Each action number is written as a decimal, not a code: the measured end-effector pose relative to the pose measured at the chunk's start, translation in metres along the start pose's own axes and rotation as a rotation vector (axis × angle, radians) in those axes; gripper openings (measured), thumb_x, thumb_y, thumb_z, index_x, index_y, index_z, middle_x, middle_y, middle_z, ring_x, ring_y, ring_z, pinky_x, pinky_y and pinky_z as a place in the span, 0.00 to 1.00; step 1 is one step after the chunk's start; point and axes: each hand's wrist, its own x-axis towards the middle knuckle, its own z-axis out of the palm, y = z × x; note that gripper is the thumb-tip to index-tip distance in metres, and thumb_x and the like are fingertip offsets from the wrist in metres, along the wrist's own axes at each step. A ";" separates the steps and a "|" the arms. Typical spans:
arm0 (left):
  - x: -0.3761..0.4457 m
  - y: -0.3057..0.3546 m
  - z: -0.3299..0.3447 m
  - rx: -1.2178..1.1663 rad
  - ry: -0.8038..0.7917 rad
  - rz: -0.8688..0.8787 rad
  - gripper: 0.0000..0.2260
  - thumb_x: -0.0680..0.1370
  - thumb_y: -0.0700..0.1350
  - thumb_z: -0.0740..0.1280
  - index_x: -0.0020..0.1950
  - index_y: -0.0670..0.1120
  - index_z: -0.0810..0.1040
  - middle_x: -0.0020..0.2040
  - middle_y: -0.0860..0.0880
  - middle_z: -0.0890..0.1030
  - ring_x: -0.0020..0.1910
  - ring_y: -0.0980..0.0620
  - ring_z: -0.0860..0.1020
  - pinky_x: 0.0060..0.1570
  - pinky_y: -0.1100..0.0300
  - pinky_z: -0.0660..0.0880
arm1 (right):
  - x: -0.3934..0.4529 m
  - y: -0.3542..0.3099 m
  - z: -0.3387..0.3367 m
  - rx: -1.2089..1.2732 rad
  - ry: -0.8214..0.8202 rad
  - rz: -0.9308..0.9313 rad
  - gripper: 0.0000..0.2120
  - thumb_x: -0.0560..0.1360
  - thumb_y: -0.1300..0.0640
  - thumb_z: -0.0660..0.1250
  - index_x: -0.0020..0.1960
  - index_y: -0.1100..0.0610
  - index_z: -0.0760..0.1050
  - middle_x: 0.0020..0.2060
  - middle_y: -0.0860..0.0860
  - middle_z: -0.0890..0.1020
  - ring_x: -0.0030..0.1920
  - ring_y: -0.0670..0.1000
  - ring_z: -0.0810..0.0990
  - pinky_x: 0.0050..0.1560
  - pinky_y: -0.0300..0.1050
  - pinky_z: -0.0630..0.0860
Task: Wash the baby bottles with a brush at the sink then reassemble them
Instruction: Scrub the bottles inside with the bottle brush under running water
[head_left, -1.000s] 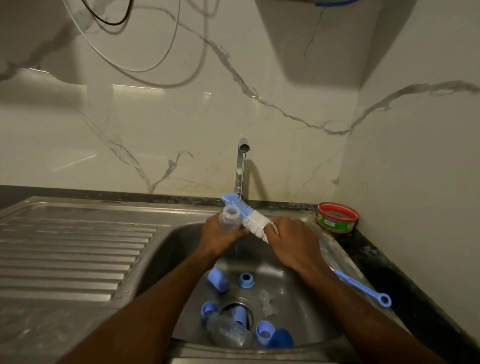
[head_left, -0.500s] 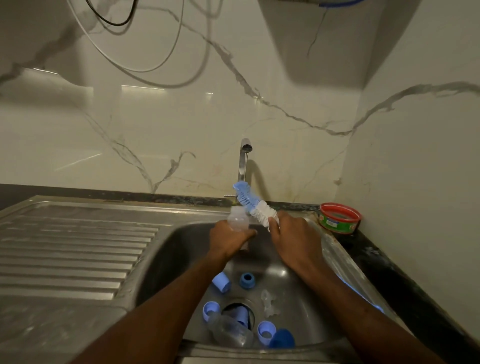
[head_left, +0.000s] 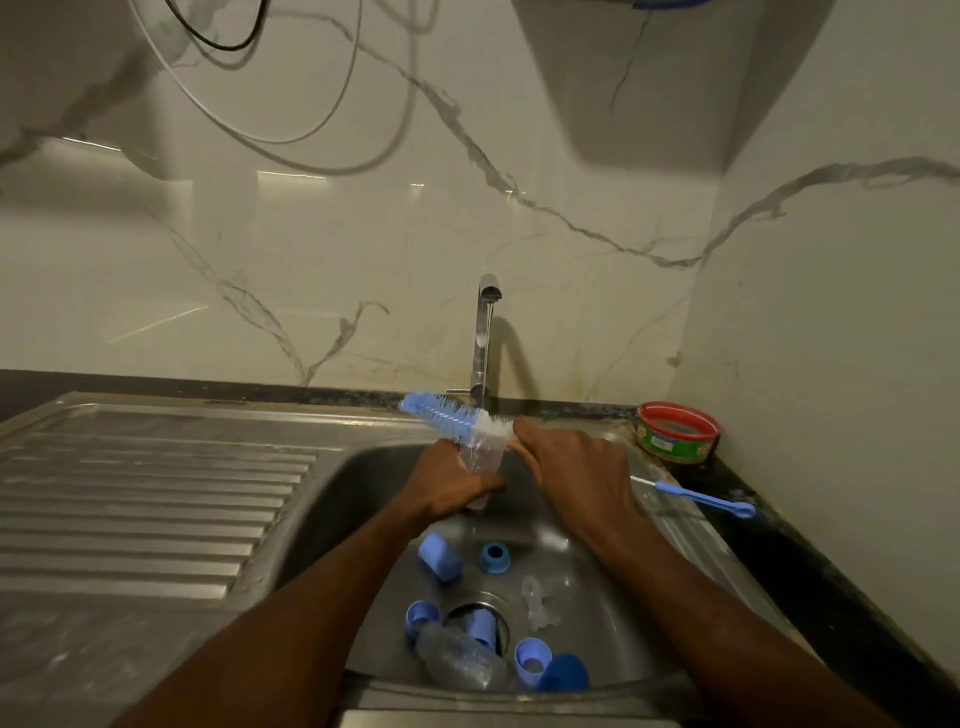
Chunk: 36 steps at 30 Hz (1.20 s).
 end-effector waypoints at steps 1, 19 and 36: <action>-0.002 0.003 -0.001 -0.044 0.015 -0.003 0.24 0.77 0.49 0.72 0.69 0.42 0.71 0.62 0.45 0.76 0.55 0.54 0.76 0.57 0.61 0.74 | 0.000 0.003 0.000 -0.018 0.031 -0.017 0.14 0.83 0.41 0.59 0.66 0.44 0.68 0.54 0.47 0.80 0.51 0.52 0.81 0.45 0.47 0.69; -0.007 -0.004 -0.011 0.357 0.191 -0.088 0.36 0.69 0.60 0.78 0.68 0.46 0.68 0.60 0.49 0.77 0.57 0.51 0.77 0.57 0.55 0.77 | 0.002 0.036 0.007 -0.110 0.141 0.233 0.14 0.82 0.45 0.62 0.65 0.48 0.70 0.50 0.50 0.83 0.46 0.51 0.82 0.41 0.47 0.80; -0.009 0.026 -0.005 1.311 0.188 0.207 0.24 0.71 0.49 0.78 0.65 0.54 0.77 0.72 0.45 0.66 0.73 0.42 0.62 0.70 0.43 0.66 | -0.002 0.033 0.000 -0.228 0.143 0.255 0.13 0.80 0.44 0.65 0.62 0.48 0.75 0.49 0.49 0.84 0.45 0.51 0.82 0.37 0.44 0.72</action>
